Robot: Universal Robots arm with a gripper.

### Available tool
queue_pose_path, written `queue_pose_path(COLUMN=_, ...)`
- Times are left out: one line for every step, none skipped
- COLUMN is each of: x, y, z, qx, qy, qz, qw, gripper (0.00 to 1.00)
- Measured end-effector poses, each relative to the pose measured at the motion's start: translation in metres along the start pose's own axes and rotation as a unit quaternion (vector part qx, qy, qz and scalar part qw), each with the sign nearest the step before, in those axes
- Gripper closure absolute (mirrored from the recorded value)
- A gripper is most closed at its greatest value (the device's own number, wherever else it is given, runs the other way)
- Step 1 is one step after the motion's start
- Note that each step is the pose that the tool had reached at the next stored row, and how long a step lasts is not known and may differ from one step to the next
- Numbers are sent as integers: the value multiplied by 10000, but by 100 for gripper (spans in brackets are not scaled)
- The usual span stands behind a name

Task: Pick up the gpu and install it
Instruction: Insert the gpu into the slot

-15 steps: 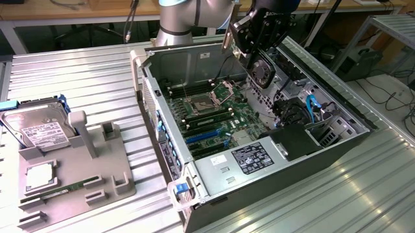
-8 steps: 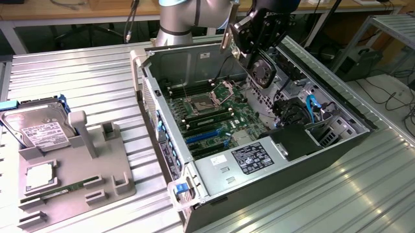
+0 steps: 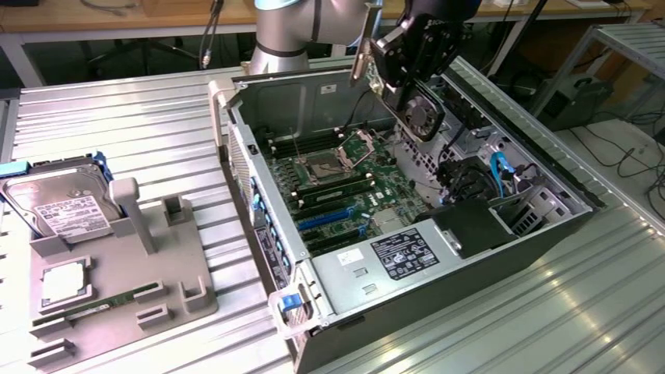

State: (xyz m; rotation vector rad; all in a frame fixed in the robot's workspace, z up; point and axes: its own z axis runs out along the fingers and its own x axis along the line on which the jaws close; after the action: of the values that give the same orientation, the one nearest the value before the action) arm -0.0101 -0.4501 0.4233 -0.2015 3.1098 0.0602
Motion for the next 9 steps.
queue_pose_path(x=0, y=0, z=0, qx=-1, qy=1, qz=-24, qw=10000, gripper=72)
queue_pose_path(x=0, y=0, z=0, qx=-1, qy=2, qz=-47, qw=10000, gripper=72)
queue_pose_path(x=0, y=0, z=0, qx=-2, qy=3, qz=-72, qw=10000, gripper=72)
queue_pose_path(x=0, y=0, z=0, qx=-2, qy=4, qz=-94, qw=10000, gripper=72)
queue_pose_path(x=0, y=0, z=0, qx=-3, qy=4, qz=-118, qw=9999, gripper=72)
queue_pose_path(x=0, y=0, z=0, qx=-4, qy=5, qz=-142, qw=9999, gripper=72)
queue_pose_path(x=0, y=0, z=0, qx=-4, qy=6, qz=-166, qw=9999, gripper=72)
queue_pose_path(x=0, y=0, z=0, qx=-5, qy=7, qz=-190, qw=9998, gripper=72)
queue_pose_path(x=0, y=0, z=0, qx=-6, qy=8, qz=-219, qw=9998, gripper=72)
